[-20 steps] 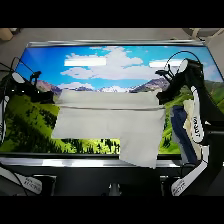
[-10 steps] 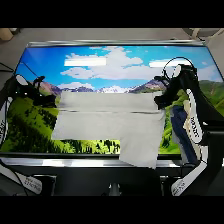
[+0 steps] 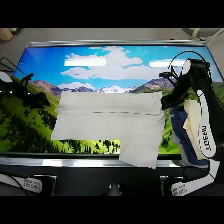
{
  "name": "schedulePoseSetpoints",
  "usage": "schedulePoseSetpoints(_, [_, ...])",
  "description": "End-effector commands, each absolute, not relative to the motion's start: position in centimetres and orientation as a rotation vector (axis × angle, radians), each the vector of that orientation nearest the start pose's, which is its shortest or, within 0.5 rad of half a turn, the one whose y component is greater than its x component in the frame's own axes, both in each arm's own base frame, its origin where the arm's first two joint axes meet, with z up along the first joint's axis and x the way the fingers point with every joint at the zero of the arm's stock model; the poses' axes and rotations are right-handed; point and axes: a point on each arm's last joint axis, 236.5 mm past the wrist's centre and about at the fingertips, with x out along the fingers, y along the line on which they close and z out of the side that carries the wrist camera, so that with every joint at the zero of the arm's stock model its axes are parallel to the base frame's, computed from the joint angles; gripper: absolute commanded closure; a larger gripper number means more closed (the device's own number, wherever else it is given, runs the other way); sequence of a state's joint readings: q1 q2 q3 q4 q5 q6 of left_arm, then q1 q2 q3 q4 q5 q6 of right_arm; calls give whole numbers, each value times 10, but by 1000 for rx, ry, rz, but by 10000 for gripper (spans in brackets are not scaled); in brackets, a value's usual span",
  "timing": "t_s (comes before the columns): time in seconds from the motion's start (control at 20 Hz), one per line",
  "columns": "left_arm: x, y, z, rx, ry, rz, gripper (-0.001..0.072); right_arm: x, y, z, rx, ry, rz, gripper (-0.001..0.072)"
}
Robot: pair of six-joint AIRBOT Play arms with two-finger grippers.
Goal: Fold the shirts.
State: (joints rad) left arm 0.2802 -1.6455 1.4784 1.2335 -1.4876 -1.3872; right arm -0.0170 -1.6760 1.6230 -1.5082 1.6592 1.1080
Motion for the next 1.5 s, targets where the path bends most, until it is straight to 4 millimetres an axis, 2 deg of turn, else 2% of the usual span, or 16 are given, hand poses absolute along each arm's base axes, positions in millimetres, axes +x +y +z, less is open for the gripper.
schedulePoseSetpoints(0.0, [329, 28, -48, -436, 1620, -141, 247, 325, 23, -28, -241, 1707, 517, 254])
schedulePoseSetpoints(0.05, [307, 24, -61, -438, 1626, -140, 247, 306, 31, -33, -224, 1707, 555, 254])
schedulePoseSetpoints(0.15, [275, 19, -83, -448, 1629, -124, 247, 282, 34, -34, -225, 1685, 567, 255])
schedulePoseSetpoints(0.25, [258, 15, -99, -465, 1646, -107, 247, 273, 27, -31, -258, 1659, 537, 267])
schedulePoseSetpoints(0.4, [245, 9, -112, -491, 1684, -107, 247, 270, 23, -26, -276, 1651, 525, 283])
schedulePoseSetpoints(0.65, [256, -1, -117, -549, 1634, -105, 266, 273, 23, -28, -270, 1639, 511, 271])
schedulePoseSetpoints(0.75, [260, -3, -117, -562, 1622, -104, 472, 264, 24, -37, -253, 1662, 507, 239])
schedulePoseSetpoints(0.8, [260, -4, -117, -558, 1623, -107, 528, 256, 26, -44, -244, 1672, 513, 223])
schedulePoseSetpoints(0.85, [259, -5, -117, -554, 1626, -113, 682, 247, 29, -52, -229, 1676, 518, 223])
schedulePoseSetpoints(1.1, [257, -7, -115, -553, 1634, -128, 682, 219, 61, -84, -67, 1651, 560, 223])
schedulePoseSetpoints(1.25, [254, -9, -114, -548, 1646, -146, 682, 204, 59, -98, -57, 1683, 550, 223])
schedulePoseSetpoints(1.45, [252, -10, -113, -548, 1654, -154, 681, 202, 59, -100, -58, 1688, 548, 224])
